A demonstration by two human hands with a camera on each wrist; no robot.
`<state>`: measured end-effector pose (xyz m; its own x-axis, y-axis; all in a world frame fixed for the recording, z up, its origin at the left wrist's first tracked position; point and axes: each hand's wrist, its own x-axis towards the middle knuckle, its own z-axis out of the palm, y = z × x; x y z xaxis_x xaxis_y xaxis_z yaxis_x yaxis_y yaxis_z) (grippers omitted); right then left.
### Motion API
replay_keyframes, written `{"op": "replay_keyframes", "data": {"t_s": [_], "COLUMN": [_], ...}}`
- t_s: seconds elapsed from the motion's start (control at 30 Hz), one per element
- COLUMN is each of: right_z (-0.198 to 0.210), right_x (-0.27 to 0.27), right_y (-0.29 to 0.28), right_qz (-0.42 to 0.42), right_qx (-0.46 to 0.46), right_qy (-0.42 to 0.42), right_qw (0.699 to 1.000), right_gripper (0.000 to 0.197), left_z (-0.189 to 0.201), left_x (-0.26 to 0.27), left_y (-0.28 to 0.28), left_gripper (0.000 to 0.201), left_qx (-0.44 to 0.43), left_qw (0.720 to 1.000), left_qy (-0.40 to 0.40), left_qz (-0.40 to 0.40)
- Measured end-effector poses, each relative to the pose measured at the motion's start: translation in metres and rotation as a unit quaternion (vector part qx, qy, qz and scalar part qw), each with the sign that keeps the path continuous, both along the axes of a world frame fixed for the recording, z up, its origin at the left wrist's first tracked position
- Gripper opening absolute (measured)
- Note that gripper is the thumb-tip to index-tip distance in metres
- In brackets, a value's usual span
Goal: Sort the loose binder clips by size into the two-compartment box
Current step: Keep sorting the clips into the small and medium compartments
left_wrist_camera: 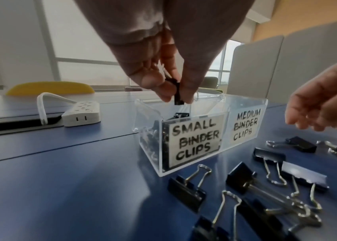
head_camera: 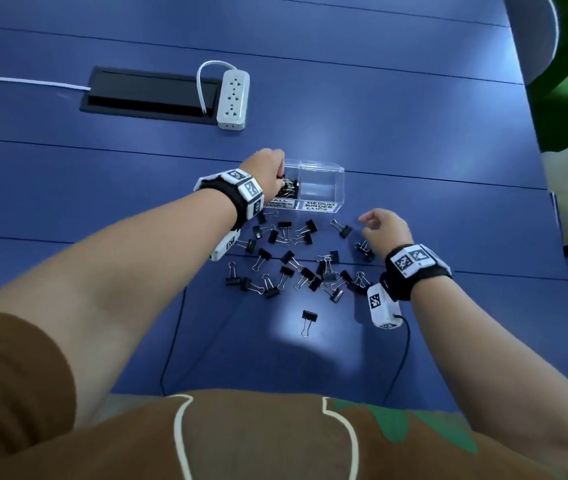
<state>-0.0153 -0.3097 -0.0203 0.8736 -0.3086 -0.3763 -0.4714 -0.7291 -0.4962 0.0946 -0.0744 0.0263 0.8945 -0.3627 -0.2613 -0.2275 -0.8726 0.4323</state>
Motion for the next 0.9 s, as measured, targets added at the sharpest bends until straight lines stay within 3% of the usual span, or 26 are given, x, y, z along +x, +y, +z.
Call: {"op": "replay_keyframes", "data": {"t_s": [0.1,0.23,0.4,0.53,0.6,0.7,0.9], "right_z": [-0.012,-0.019,-0.018,-0.009,-0.008,-0.012,-0.017], "right_x": [-0.008,-0.005,-0.005,-0.014,-0.022,-0.035,-0.049], "right_y": [0.004,0.014,0.016,-0.007,-0.018,-0.023,-0.018], "right_qz": [0.045,0.062,0.084,-0.025,-0.048,-0.022,0.048], "right_qx": [0.002,-0.012,0.041,0.069,0.059,0.048,0.03], "right_qy": [0.004,0.003,-0.004,-0.052,-0.035,0.011,0.007], "right_qw": [0.999,0.998,0.996,0.996,0.997,0.999,0.998], "right_gripper": [0.032,0.043,0.037,0.028,0.025,0.02,0.025], "left_z": [-0.008,-0.014,-0.036,-0.055,-0.06,-0.063,-0.058], "left_x": [-0.007,-0.039,-0.083,-0.109,-0.117,-0.122,-0.117], "left_y": [-0.009,-0.029,-0.046,-0.052,-0.054,-0.057,-0.05], "left_gripper": [0.014,0.017,0.018,0.028,0.035,0.037,0.021], "left_qx": [0.021,-0.027,-0.044,-0.032,-0.031,-0.022,0.007], "left_qw": [0.998,0.99,0.992,0.987,0.985,0.982,0.988], "left_qy": [-0.061,-0.13,-0.027,0.032,0.05,0.061,0.053], "left_qz": [-0.024,-0.046,-0.111,-0.154,-0.165,-0.176,-0.148]}}
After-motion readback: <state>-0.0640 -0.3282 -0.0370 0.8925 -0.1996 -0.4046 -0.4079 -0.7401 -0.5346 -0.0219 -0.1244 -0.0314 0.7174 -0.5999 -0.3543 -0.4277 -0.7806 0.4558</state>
